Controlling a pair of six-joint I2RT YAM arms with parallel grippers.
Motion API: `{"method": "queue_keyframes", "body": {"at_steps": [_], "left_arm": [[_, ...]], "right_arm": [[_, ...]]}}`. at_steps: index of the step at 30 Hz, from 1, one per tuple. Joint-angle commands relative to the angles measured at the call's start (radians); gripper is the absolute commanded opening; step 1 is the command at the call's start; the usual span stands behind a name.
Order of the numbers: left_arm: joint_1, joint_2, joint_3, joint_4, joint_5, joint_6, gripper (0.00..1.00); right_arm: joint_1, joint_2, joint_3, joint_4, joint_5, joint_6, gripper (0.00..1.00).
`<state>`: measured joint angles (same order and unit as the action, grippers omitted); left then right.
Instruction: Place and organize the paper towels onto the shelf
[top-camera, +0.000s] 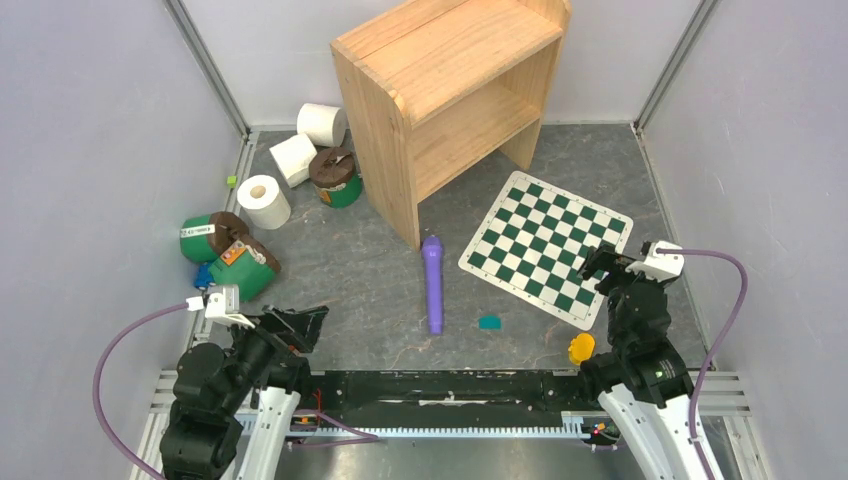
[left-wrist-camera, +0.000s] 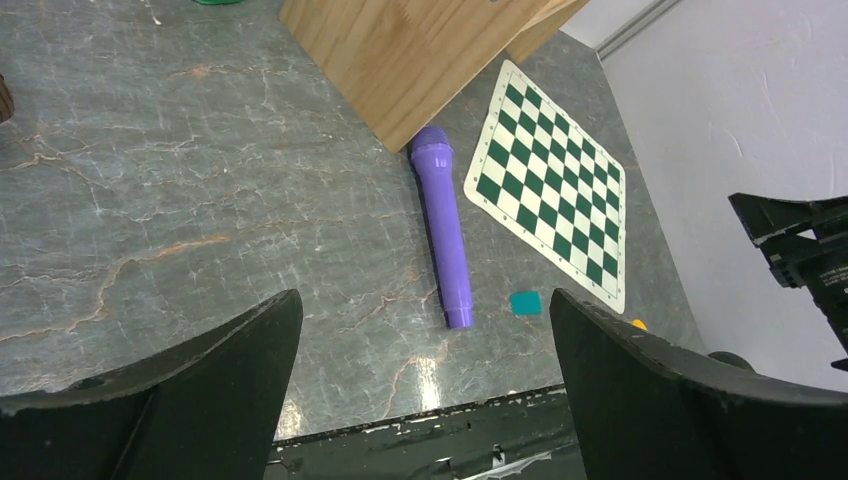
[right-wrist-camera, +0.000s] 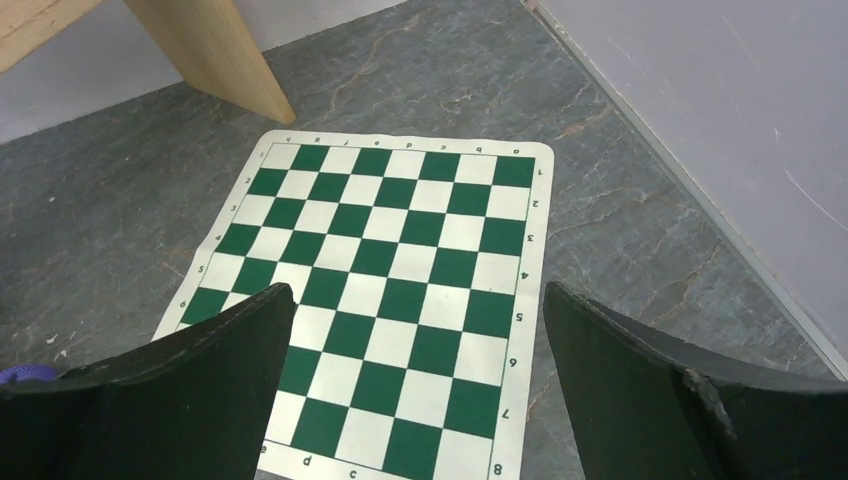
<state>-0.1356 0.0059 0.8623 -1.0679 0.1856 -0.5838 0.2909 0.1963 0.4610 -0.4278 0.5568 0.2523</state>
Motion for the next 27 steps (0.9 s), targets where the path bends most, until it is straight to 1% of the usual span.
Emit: {"method": "queue_keyframes", "body": {"at_steps": [1, 5, 8, 15, 21, 24, 27], "left_arm": [[-0.017, -0.072, 0.023, 0.011, 0.009, -0.026, 1.0], [-0.028, -0.072, 0.023, 0.019, 0.002, -0.036, 1.0], [-0.032, -0.061, 0.02, 0.031, 0.001, -0.043, 1.0], [-0.032, -0.012, 0.008, 0.11, -0.054, -0.079, 1.0], [-0.032, 0.137, 0.013, 0.171, -0.146, -0.081, 1.0], [-0.032, 0.207, -0.009, 0.223, -0.181, -0.102, 1.0], [-0.032, 0.286, -0.033, 0.281, -0.22, -0.114, 1.0]], "right_arm": [[0.004, 0.019, 0.004, 0.024, 0.0, 0.026, 0.98], [0.004, 0.04, 0.02, 0.018, -0.011, 0.032, 0.98], [0.004, 0.074, 0.031, 0.011, -0.055, 0.023, 0.98], [0.003, 0.237, 0.052, -0.034, -0.135, 0.013, 0.98], [0.004, 0.434, 0.109, -0.049, -0.215, 0.017, 0.98], [0.004, 0.548, 0.175, -0.069, -0.234, 0.026, 0.98], [0.004, 0.661, 0.269, -0.09, -0.338, 0.022, 0.98]]}}
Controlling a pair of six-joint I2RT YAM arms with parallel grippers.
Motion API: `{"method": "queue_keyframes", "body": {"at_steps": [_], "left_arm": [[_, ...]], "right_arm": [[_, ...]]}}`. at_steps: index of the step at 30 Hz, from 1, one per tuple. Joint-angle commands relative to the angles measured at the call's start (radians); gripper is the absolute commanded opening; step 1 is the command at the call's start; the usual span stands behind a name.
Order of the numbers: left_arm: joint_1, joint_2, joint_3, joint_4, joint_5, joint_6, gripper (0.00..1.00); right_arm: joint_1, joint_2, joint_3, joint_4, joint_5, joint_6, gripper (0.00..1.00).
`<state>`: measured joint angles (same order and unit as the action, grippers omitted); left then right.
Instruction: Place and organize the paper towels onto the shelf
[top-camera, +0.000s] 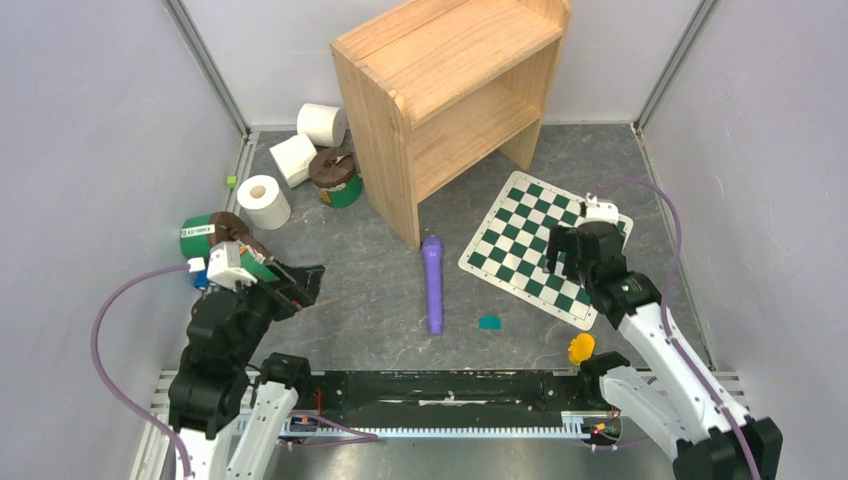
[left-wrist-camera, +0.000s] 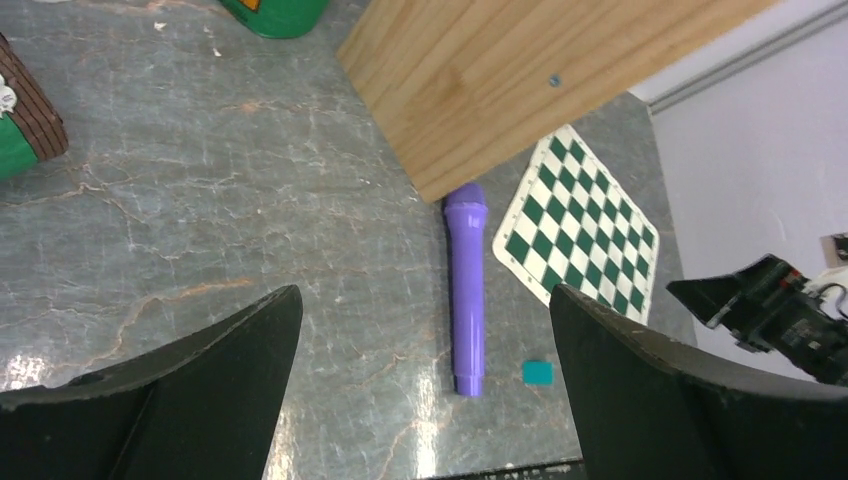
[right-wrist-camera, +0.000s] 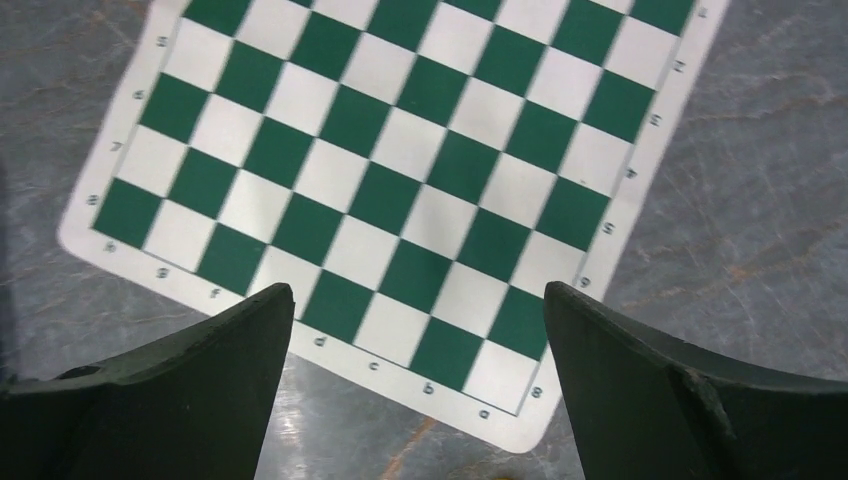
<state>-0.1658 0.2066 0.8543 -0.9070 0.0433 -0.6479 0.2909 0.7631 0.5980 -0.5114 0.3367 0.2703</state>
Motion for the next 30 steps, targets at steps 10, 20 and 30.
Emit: {"method": "queue_keyframes", "body": {"at_steps": [10, 20, 30], "left_arm": [[0.0, 0.497, 0.068, 0.161, -0.329, 0.03, 1.0], [0.018, 0.969, 0.262, 0.452, -0.295, 0.129, 1.0], [0.156, 1.518, 0.646, 0.482, -0.227, 0.117, 1.0]], "right_arm": [[0.003, 0.153, 0.079, 0.059, -0.397, -0.111, 0.98], [0.004, 0.148, 0.056, 0.11, -0.431, -0.131, 0.98], [0.004, 0.135, 0.078, 0.096, -0.319, -0.155, 0.98]]}}
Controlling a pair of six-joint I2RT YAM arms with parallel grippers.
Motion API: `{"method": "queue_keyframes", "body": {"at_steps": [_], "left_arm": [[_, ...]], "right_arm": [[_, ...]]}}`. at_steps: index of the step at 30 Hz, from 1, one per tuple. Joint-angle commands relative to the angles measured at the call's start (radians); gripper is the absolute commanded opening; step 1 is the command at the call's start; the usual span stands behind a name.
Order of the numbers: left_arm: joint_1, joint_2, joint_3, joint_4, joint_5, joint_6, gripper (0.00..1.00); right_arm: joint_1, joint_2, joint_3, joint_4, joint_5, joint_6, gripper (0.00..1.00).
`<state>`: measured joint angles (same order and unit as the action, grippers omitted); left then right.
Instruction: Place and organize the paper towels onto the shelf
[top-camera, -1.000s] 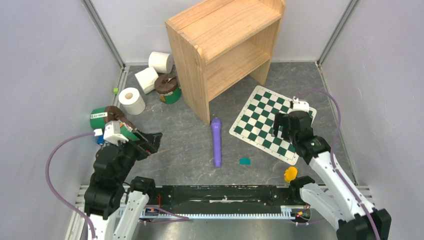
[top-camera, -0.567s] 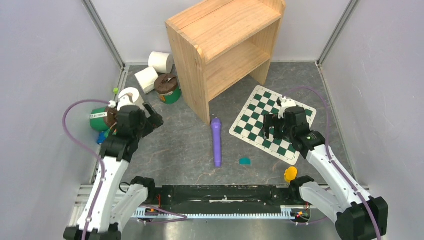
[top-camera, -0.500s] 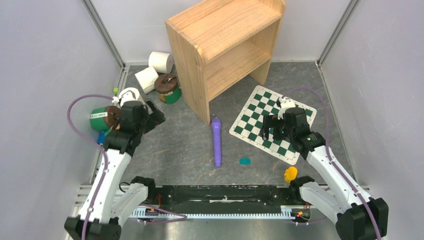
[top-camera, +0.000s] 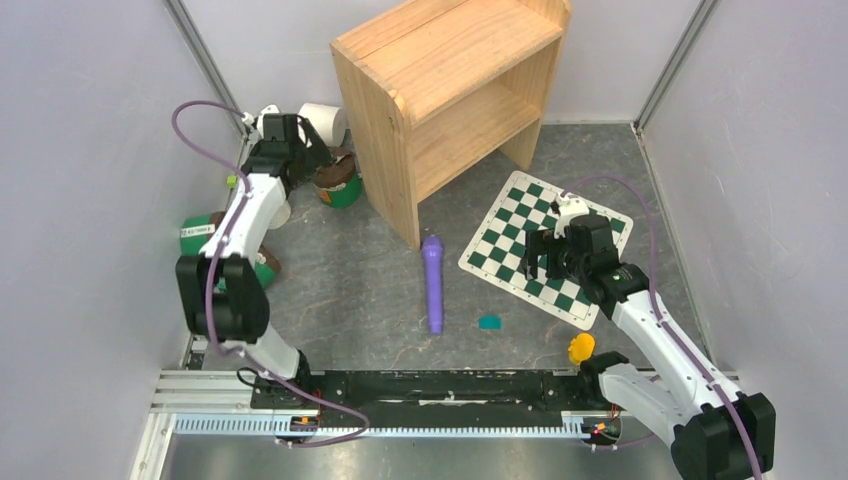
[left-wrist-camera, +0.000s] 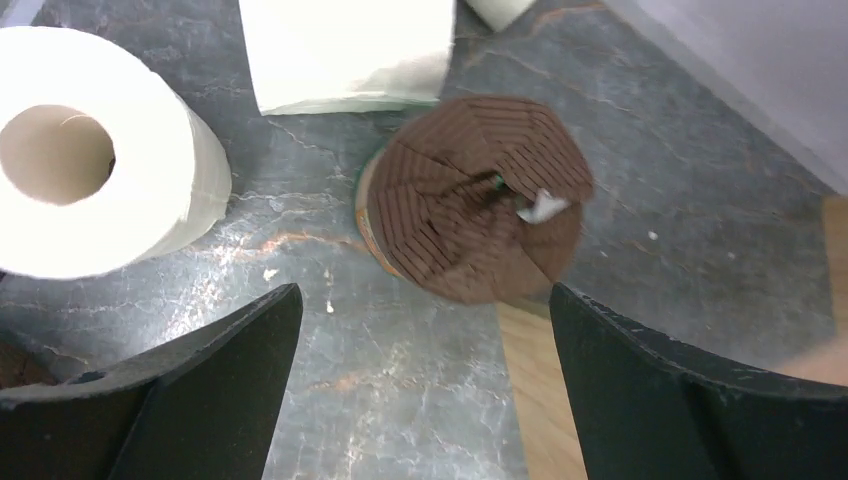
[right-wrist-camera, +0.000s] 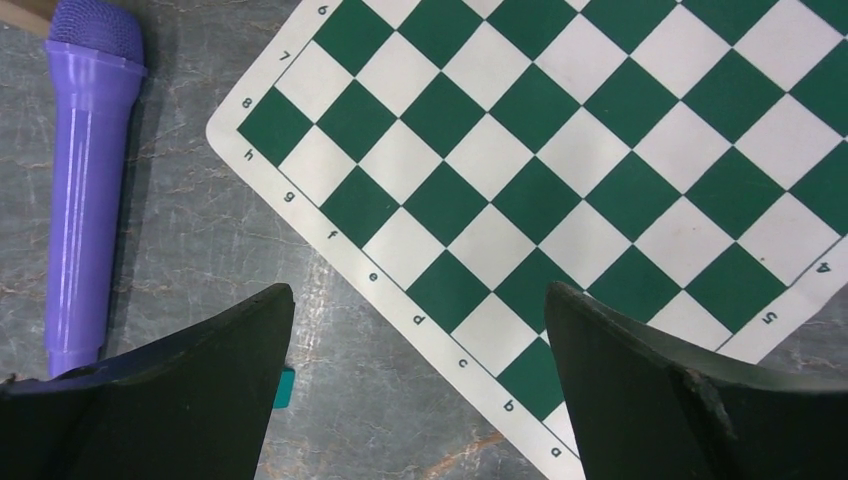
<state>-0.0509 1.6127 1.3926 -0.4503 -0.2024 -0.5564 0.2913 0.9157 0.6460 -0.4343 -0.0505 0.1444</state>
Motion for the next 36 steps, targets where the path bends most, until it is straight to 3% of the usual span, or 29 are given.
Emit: {"method": "queue_keyframes", "body": {"at_steps": [1, 4, 8, 25, 36], "left_arm": [[0.047, 0.149, 0.152, 0.012, 0.023, 0.033, 1.0], [0.049, 0.268, 0.264, -0.04, 0.013, 0.072, 0.99], [0.049, 0.354, 0.34, -0.068, 0.034, 0.098, 0.91], [0.049, 0.29, 0.237, -0.022, 0.081, 0.16, 0.88], [0.049, 0.384, 0.295, -0.014, 0.088, 0.169, 0.8]], "right_arm": [[0.003, -0.017, 0.033, 0.015, 0.088, -0.03, 0.98], [0.003, -0.014, 0.044, -0.001, 0.139, -0.02, 0.98], [0.003, -0.006, 0.042, -0.005, 0.176, 0.016, 0.98], [0.003, 0.098, 0.069, 0.005, 0.222, 0.053, 0.98], [0.003, 0.13, 0.089, 0.011, 0.202, 0.048, 0.98]]}}
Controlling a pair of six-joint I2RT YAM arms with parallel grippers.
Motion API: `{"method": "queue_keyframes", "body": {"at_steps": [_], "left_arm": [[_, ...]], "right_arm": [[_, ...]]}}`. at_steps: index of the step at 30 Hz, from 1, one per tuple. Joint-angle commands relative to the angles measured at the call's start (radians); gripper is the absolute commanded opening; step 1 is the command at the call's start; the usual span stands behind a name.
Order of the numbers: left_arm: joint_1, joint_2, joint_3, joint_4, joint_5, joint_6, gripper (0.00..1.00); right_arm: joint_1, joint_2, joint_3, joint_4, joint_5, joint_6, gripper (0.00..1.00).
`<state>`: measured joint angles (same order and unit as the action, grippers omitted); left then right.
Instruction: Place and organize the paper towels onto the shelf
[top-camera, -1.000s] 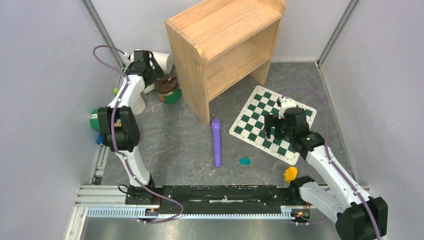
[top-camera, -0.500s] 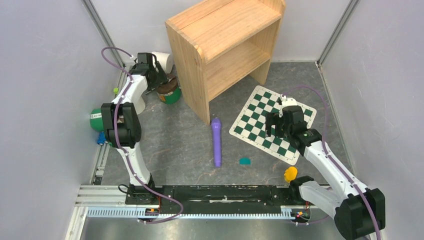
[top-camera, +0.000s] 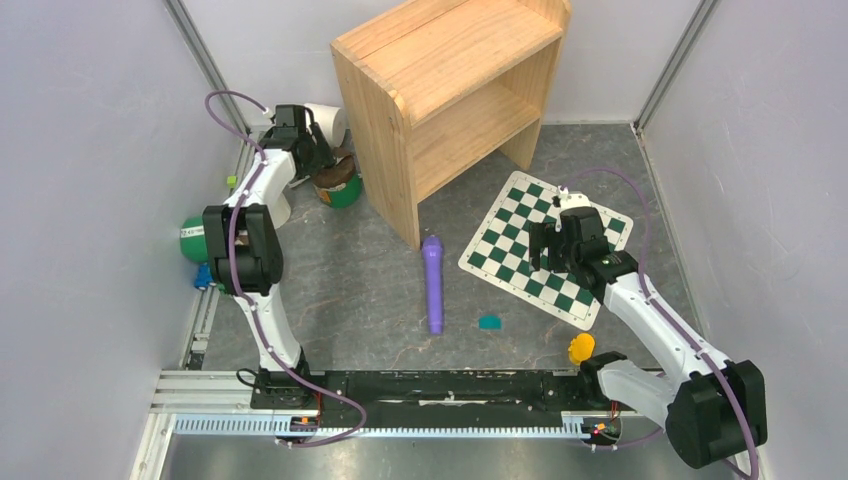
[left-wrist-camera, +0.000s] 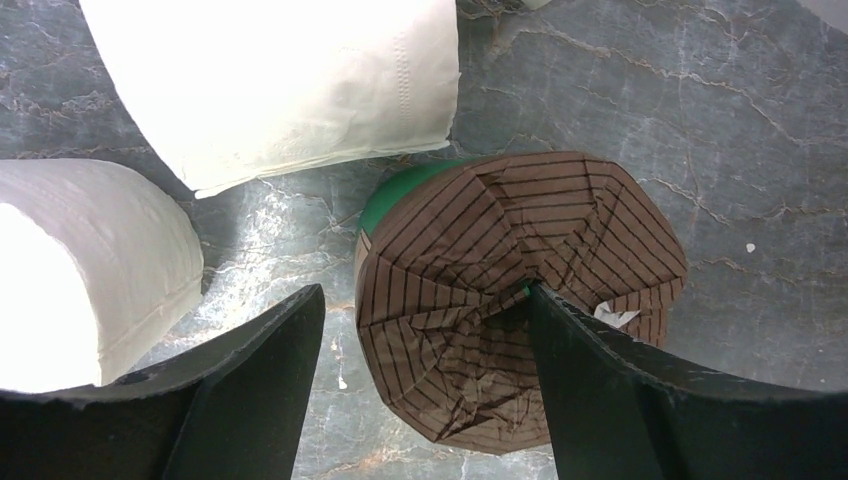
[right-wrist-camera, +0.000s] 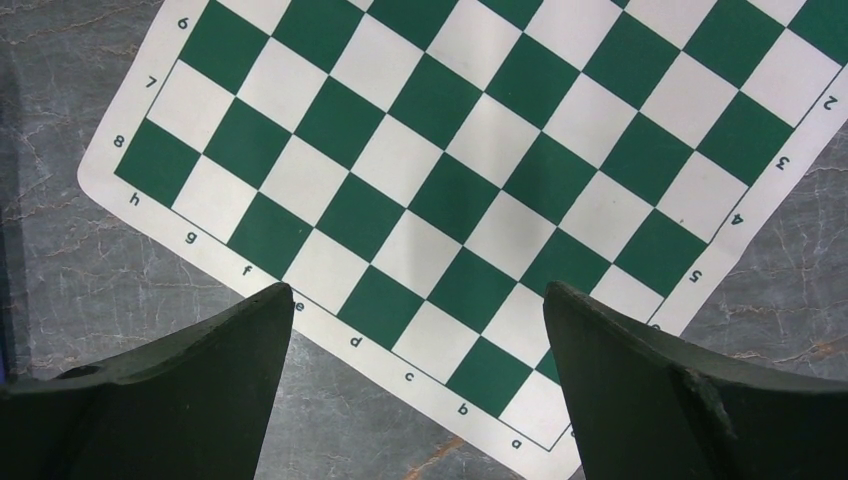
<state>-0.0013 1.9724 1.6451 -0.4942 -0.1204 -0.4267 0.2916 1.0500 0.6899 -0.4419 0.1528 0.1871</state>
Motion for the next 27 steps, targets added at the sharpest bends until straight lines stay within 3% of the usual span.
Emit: {"method": "queue_keyframes", "body": {"at_steps": [1, 8, 14, 21, 27], "left_arm": [[0.0, 0.031, 0.046, 0.029, 0.007, 0.042, 0.79], [0.0, 0.079, 0.079, 0.009, 0.034, 0.047, 0.73], [0.0, 0.036, 0.077, 0.01, 0.084, 0.049, 0.51], [0.0, -0.118, -0.027, 0.008, 0.116, 0.029, 0.26], [0.038, -0.359, -0.217, 0.021, 0.187, -0.037, 0.2]], "right_arm": [[0.003, -0.008, 0.042, 0.019, -0.002, 0.006, 0.98], [0.003, -0.029, 0.03, 0.015, 0.002, 0.012, 0.98], [0.003, -0.056, 0.033, 0.011, -0.009, 0.011, 0.98], [0.003, -0.122, 0.033, 0.025, -0.05, -0.028, 0.98], [0.002, -0.235, 0.026, 0.054, -0.141, -0.085, 0.98]]}}
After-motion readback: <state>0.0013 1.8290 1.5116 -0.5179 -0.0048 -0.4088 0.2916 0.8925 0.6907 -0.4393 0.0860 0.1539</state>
